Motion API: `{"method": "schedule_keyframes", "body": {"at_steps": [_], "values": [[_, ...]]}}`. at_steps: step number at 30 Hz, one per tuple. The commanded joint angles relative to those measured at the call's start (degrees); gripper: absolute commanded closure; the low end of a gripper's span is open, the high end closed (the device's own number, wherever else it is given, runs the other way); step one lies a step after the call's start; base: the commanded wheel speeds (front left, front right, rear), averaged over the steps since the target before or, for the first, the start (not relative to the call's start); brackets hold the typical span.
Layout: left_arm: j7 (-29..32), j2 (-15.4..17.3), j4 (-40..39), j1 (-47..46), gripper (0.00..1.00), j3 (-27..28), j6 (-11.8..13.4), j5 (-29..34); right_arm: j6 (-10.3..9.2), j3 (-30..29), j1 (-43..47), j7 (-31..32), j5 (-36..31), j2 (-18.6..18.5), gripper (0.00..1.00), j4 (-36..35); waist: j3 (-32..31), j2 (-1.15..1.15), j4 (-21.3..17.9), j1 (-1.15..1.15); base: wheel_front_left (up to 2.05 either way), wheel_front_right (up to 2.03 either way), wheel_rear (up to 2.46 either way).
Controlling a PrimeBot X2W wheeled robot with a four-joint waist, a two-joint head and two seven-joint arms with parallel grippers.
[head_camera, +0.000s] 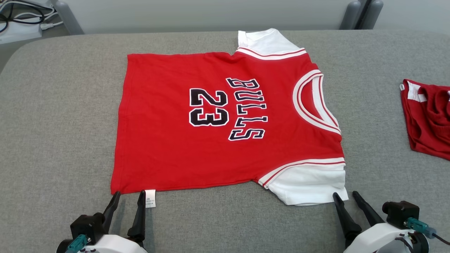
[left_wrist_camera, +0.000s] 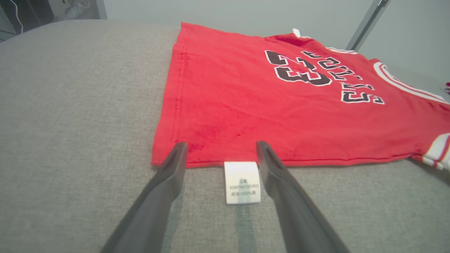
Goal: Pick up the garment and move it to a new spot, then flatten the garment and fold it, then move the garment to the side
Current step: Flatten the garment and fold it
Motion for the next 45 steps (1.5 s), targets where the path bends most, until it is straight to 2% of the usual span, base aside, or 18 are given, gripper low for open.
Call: {"method": "schedule_keyframes", "body": {"at_steps": [1, 3, 4, 5, 10, 11, 12, 21, 30, 38, 45], "values": [[-0.6, 0.8, -1.4, -2.8, 0.0, 1.5, -0.4, -0.2, 0.24, 1.7, -1.1, -0.8, 0.7, -1.0, 0.13, -0.2, 0.5, 0.0, 0.2, 0.0, 0.0, 0.0, 0.0], [-0.6, 0.8, -1.4, -3.0, 0.0, 1.3, -0.4, -0.2, 0.24, 2.5, -1.4, -0.8, 1.4, -1.1, 0.16, 0.6, 0.8, 0.0, 0.3, 0.0, 0.0, 0.0, 0.0], [-0.6, 0.8, -1.5, -3.2, 0.0, 1.3, -0.4, -0.3, 0.24, 2.9, -1.6, -0.8, 1.8, -1.1, 0.5, 0.9, 1.0, 0.0, 0.4, 0.0, 0.0, 0.0, 0.0], [-0.6, 0.8, -1.5, -3.3, 0.0, 1.3, -0.4, -0.3, 0.24, 3.2, -1.8, -0.8, 2.1, -1.2, 0.56, 1.1, 1.1, 0.0, 0.4, 0.0, 0.0, 0.0, 0.0], [-0.6, 0.8, -1.6, -3.8, 0.0, 1.2, -0.4, -0.5, 0.24, 3.5, -2.5, -0.8, 2.9, -1.4, 0.67, 1.3, 1.5, 0.0, 0.6, 0.0, 0.0, 0.0, 0.0], [-0.6, 0.9, -1.7, -3.9, 0.0, 1.1, -0.4, -0.5, 0.24, 4.0, -2.6, -0.8, 3.1, -1.5, 0.78, 1.5, 1.6, 0.0, 0.7, 0.0, 0.0, 0.0, 0.0], [-0.6, 0.9, -1.7, -3.9, 0.0, 1.2, -0.4, -0.5, 0.24, 4.5, -2.7, -0.8, 3.3, -1.6, 1.0, 1.7, 1.7, 0.0, 0.7, 0.0, 0.0, 0.0, 0.0], [-0.6, 1.0, -1.6, -4.6, 0.0, 1.5, -0.4, -1.1, 0.24, 7.6, -2.5, -0.8, 6.5, -3.7, 1.0, 0.3, 1.8, 0.0, 0.4, 0.0, 0.0, 0.0, 0.0], [-0.6, 2.0, 3.3, -5.5, 0.0, 0.1, -0.4, -4.3, 0.24, 12.6, -0.7, -0.8, 11.0, -7.8, 1.0, -2.8, 1.2, 0.0, -0.4, 0.0, 0.0, 0.0, 0.0], [-0.6, 3.2, 11.2, -9.0, 0.0, 2.9, 0.7, -4.6, 0.24, 14.2, -1.6, -0.8, 11.6, -7.8, 1.0, -3.1, 1.1, 0.0, -0.9, 0.0, 0.0, 0.0, 0.0], [-0.6, 2.7, 15.6, -10.9, 0.0, 3.8, 0.2, -6.1, 0.24, 14.5, -2.0, -0.8, 11.5, -7.8, 1.0, -3.0, 1.2, 0.0, -1.2, 0.0, 0.0, 0.0, 0.0]]}}
